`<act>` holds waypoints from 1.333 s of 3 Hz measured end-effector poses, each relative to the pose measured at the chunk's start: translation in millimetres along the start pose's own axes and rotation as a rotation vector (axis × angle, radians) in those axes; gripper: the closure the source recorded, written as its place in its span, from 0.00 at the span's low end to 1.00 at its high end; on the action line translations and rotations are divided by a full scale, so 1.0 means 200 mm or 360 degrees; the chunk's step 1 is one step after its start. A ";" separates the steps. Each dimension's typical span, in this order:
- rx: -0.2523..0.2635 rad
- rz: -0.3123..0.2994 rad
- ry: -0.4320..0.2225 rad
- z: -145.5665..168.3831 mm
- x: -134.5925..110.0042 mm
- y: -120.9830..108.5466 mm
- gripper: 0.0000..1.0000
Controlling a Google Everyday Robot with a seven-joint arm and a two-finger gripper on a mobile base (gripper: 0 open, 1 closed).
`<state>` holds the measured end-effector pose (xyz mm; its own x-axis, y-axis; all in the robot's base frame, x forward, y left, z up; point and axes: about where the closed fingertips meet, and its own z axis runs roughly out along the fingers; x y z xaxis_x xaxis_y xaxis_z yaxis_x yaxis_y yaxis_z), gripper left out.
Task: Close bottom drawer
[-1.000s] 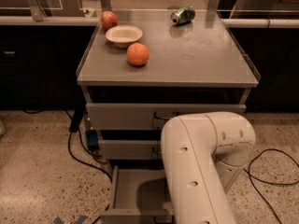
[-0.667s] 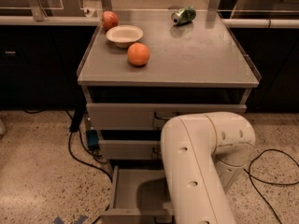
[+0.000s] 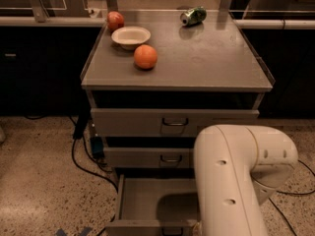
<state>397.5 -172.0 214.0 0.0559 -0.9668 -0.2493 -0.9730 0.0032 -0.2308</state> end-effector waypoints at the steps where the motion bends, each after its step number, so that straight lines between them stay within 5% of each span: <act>1: -0.0034 0.0003 -0.0082 0.06 0.04 0.04 1.00; 3: -0.0010 -0.0037 -0.0028 0.10 0.08 0.01 1.00; 4: 0.0070 -0.0139 0.0032 0.15 0.11 -0.02 1.00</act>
Offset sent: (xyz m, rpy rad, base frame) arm -0.0075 -0.0031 -0.0121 0.0425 0.0232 0.0021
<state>409.5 -185.3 181.8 0.1354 -0.9689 -0.2072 -0.9538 -0.0708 -0.2920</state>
